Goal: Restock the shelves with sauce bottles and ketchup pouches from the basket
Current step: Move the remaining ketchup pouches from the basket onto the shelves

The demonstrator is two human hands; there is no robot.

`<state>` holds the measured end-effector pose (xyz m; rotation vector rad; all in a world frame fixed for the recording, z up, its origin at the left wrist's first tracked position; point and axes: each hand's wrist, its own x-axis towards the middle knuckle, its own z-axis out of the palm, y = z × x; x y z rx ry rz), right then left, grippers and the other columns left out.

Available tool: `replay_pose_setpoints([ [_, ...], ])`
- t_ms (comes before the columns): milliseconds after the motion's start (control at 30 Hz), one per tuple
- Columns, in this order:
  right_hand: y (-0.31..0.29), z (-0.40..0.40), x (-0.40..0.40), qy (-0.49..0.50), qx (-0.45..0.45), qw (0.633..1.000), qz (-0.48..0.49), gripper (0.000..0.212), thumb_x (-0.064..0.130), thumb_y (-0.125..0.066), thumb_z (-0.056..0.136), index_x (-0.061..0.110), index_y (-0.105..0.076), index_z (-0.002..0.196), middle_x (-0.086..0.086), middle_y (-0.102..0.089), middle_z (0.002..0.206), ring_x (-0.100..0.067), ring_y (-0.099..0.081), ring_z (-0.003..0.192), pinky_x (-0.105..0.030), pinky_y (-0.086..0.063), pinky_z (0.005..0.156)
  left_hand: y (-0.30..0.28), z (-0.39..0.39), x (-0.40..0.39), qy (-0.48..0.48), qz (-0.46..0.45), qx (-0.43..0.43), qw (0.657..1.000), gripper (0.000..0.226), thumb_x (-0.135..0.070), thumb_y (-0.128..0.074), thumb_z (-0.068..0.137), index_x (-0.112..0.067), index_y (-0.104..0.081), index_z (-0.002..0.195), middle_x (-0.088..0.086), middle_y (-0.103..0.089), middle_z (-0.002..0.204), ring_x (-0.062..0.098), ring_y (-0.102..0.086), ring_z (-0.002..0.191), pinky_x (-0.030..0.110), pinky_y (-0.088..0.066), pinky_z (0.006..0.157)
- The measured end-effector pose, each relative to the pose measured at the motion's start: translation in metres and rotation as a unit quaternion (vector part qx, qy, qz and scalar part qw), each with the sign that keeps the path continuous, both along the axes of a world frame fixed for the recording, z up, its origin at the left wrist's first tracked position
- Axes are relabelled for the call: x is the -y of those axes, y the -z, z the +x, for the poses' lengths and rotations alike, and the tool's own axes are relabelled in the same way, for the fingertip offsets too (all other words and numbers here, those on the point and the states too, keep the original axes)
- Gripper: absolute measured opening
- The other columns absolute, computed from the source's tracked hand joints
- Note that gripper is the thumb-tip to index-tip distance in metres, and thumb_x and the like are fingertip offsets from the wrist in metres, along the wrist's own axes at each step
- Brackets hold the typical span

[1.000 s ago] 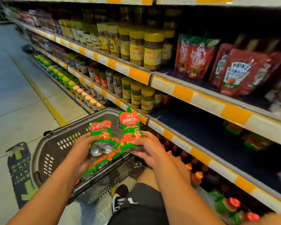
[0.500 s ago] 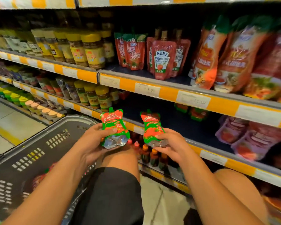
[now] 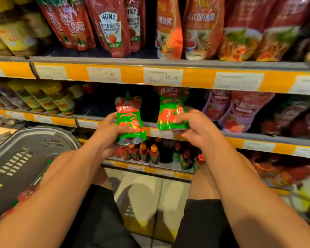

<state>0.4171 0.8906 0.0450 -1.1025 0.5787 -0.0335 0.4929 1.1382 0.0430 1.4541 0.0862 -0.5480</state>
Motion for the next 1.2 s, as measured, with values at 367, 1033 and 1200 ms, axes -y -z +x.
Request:
replay_pose_setpoints([
  [367, 0.013, 0.020, 0.021, 0.106, -0.022, 0.994, -0.008, 0.024, -0.013, -0.069, 0.067, 0.008, -0.065, 0.076, -0.010, -0.068, 0.088, -0.029, -0.066, 0.092, -0.050, -0.053, 0.091, -0.004, 0.064, 0.053, 0.017, 0.014, 0.043, 0.999, 0.063, -0.007, -0.077, 0.086, -0.022, -0.052, 0.142, 0.011, -0.076, 0.115, 0.034, -0.076, 0.100, 0.059, -0.061, 0.084],
  [1033, 0.036, 0.046, 0.016, 0.139, -0.064, 0.949, -0.276, 0.059, 0.005, -0.085, 0.061, 0.016, -0.072, 0.118, 0.007, -0.077, 0.107, -0.021, -0.073, 0.102, -0.039, -0.061, 0.085, 0.028, 0.112, 0.109, -0.036, 0.067, 0.159, 0.984, 0.056, -0.012, -0.094, 0.070, -0.031, -0.061, 0.111, -0.006, -0.068, 0.117, 0.016, -0.065, 0.114, 0.027, -0.055, 0.089],
  [1200, 0.037, 0.046, 0.018, 0.114, -0.022, 0.933, -0.341, 0.057, -0.004, -0.083, 0.070, 0.019, -0.066, 0.120, 0.011, -0.074, 0.106, -0.008, -0.071, 0.096, -0.036, -0.060, 0.089, 0.033, 0.115, 0.118, 0.000, 0.077, 0.189, 0.979, 0.059, -0.005, -0.090, 0.072, -0.028, -0.065, 0.120, -0.010, -0.070, 0.114, 0.011, -0.065, 0.107, 0.028, -0.055, 0.089],
])
